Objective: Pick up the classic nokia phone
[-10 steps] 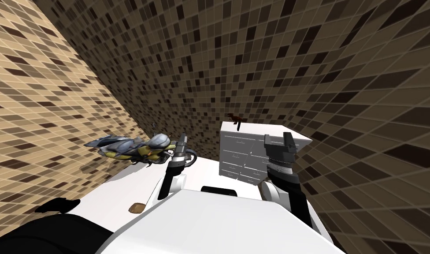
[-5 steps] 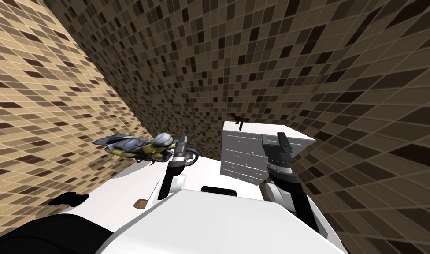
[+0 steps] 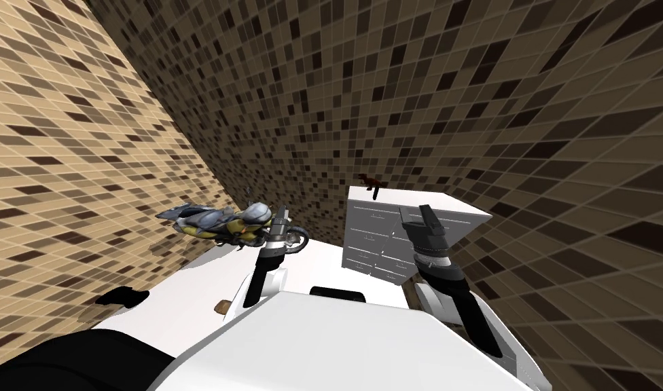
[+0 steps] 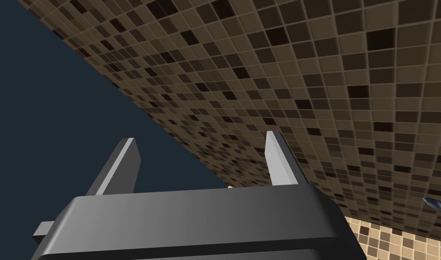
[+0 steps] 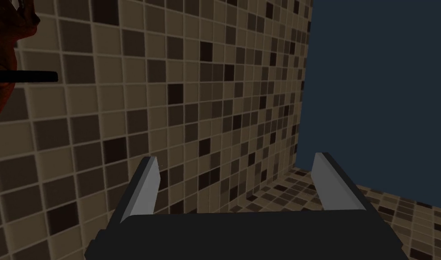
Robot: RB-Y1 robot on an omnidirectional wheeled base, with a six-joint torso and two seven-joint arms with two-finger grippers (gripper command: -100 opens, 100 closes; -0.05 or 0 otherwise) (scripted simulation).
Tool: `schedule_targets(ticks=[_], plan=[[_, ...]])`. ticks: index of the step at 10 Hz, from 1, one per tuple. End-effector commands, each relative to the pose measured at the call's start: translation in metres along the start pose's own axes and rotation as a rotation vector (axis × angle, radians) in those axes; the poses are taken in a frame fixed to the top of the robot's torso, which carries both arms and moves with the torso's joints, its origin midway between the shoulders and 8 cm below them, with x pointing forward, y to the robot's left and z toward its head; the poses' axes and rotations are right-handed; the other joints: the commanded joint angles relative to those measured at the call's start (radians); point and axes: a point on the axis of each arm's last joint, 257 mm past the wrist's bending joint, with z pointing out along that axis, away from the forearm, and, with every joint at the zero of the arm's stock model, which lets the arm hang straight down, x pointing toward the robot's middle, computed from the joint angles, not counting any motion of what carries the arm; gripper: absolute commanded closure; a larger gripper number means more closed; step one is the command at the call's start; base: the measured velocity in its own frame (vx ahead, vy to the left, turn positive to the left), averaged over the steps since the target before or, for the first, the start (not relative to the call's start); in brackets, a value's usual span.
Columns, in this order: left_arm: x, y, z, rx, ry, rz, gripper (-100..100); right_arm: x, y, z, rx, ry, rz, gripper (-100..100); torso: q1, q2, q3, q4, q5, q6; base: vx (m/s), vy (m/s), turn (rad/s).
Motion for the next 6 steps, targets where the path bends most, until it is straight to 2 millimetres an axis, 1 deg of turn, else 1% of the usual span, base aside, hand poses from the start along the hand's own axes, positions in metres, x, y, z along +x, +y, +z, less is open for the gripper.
schedule_targets(ticks=[1, 3, 5, 6], plan=[[0.000, 0.000, 0.000, 0.000, 0.000, 0.000, 0, 0.005, -0.002, 0.000, -0.004, 0.049, -0.017, -100, 0.000, 0.000, 0.000, 0.000, 0.000, 0.000, -0.031, 0.043, 0.072], [0.000, 0.000, 0.000, 0.000, 0.000, 0.000, 0, 0.009, -0.002, 0.000, -0.003, 0.085, -0.028, -100, 0.001, 0.001, 0.000, 0.000, 0.000, 0.000, -0.025, 0.031, 0.026], [0.000, 0.000, 0.000, 0.000, 0.000, 0.000, 0, 0.015, -0.005, -0.002, -0.006, 0.153, -0.052, -100, 0.001, 0.001, 0.000, 0.000, 0.000, 0.000, -0.038, 0.046, 0.071], [0.000, 0.000, 0.000, 0.000, 0.000, 0.000, 0, 0.016, -0.005, -0.002, -0.006, 0.163, -0.055, -100, 0.001, 0.001, 0.000, 0.000, 0.000, 0.000, -0.015, 0.020, -0.019]])
